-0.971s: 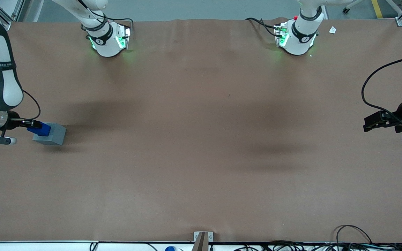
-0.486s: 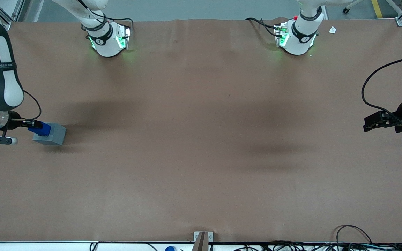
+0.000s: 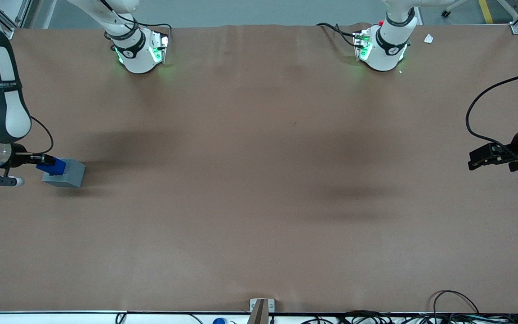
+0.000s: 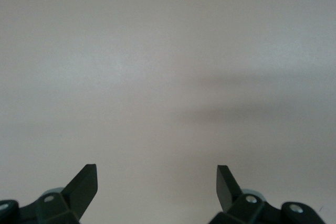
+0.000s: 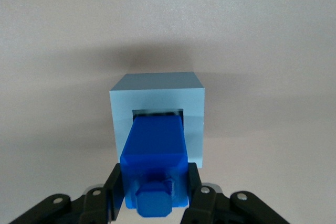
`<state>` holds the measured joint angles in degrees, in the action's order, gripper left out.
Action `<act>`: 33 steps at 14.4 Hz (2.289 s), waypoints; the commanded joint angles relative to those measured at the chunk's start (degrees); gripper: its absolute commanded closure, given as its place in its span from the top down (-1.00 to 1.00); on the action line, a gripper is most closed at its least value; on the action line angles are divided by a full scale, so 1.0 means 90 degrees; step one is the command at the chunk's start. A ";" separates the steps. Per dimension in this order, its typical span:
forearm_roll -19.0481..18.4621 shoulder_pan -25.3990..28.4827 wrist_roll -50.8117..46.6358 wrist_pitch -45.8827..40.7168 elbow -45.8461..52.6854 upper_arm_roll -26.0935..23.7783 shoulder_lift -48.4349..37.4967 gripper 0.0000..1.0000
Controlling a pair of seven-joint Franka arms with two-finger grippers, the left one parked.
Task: Insert blue part into gray base with right arm
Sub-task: 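Lower the blue block into the opening of the gray base, then open the right gripper to release the blue block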
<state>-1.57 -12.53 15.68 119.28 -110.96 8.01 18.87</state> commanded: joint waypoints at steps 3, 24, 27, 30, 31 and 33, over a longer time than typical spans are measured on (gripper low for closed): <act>-0.0070 -0.0043 0.0074 0.0019 0.0288 -0.0040 0.0364 -0.89; 0.0047 0.0386 -0.0033 -0.1775 0.1936 -0.0089 0.0296 1.00; 0.0067 0.0610 -0.0111 -0.2169 0.2222 -0.0079 0.0024 1.00; 0.0067 0.0854 -0.0393 -0.2441 0.2222 -0.0089 -0.0367 1.00; 0.0067 0.0952 -0.0588 -0.2529 0.2222 -0.0089 -0.0513 1.00; 0.0067 0.1235 -0.0988 -0.2783 0.2222 -0.0089 -0.0816 1.00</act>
<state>-1.18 -3.76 10.55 96.05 -89.66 7.11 15.35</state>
